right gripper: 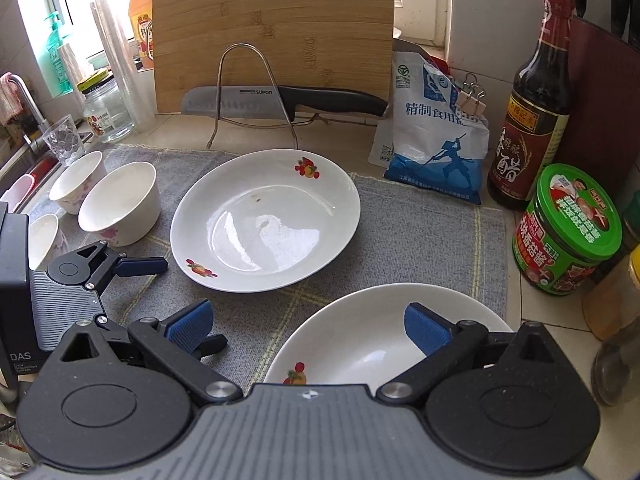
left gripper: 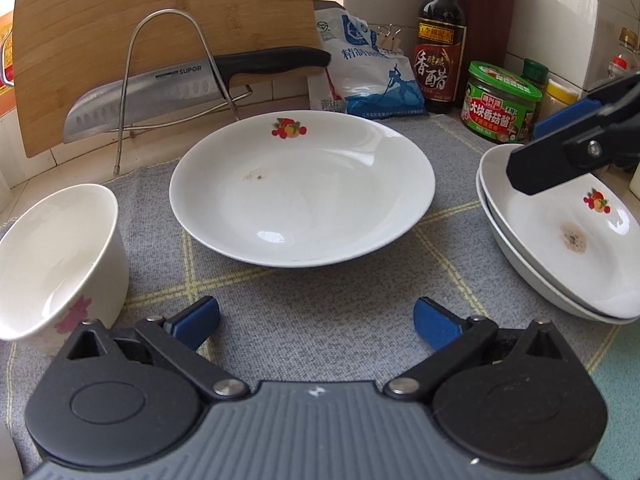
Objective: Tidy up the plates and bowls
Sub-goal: 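Open the right gripper and withdraw it from the stacked plates, then reach the right gripper to the rim of the flower-print plate and grasp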
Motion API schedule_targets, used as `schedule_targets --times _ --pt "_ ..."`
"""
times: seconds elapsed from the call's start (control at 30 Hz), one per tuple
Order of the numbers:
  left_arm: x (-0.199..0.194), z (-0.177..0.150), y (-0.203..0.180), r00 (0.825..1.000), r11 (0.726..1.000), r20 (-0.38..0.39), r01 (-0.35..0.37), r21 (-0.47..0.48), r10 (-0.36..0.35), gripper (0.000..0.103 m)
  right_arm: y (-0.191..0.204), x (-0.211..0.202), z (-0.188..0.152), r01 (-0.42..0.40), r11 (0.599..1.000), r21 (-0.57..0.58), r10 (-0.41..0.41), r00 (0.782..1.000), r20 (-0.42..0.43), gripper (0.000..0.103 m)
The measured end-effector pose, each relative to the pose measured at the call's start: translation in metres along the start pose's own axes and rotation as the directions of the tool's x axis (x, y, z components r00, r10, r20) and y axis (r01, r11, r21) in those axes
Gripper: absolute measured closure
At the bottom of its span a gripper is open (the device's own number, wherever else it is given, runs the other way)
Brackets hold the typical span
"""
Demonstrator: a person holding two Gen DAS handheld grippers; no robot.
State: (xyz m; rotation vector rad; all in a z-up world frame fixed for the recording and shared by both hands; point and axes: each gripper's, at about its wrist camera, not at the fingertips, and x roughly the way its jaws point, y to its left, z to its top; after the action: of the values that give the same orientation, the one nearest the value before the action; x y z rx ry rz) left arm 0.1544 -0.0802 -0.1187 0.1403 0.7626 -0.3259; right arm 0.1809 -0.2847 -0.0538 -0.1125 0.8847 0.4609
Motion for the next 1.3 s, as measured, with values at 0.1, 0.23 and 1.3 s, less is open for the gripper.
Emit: schedule_targets --times 0.1,0.23,1.3 --pt "0.005 0.004 0.002 1.000 1.000 0.011 -0.012 -0.017 0.012 0.000 -0.005 0.012 0.013 -0.021 1.000 -0.016 0.021 1.000 -0.008 0.000" --pt "0.010 0.006 0.004 0.999 0.999 0.030 -0.023 -0.029 0.024 0.000 -0.007 0.030 0.028 -0.044 0.998 -0.035 0.043 0.999 -0.024 0.000" --pt "0.017 0.008 0.012 0.994 0.999 0.103 0.029 -0.022 -0.026 0.010 -0.018 0.138 0.102 -0.264 0.956 -0.125 0.243 0.957 -0.160 0.008"
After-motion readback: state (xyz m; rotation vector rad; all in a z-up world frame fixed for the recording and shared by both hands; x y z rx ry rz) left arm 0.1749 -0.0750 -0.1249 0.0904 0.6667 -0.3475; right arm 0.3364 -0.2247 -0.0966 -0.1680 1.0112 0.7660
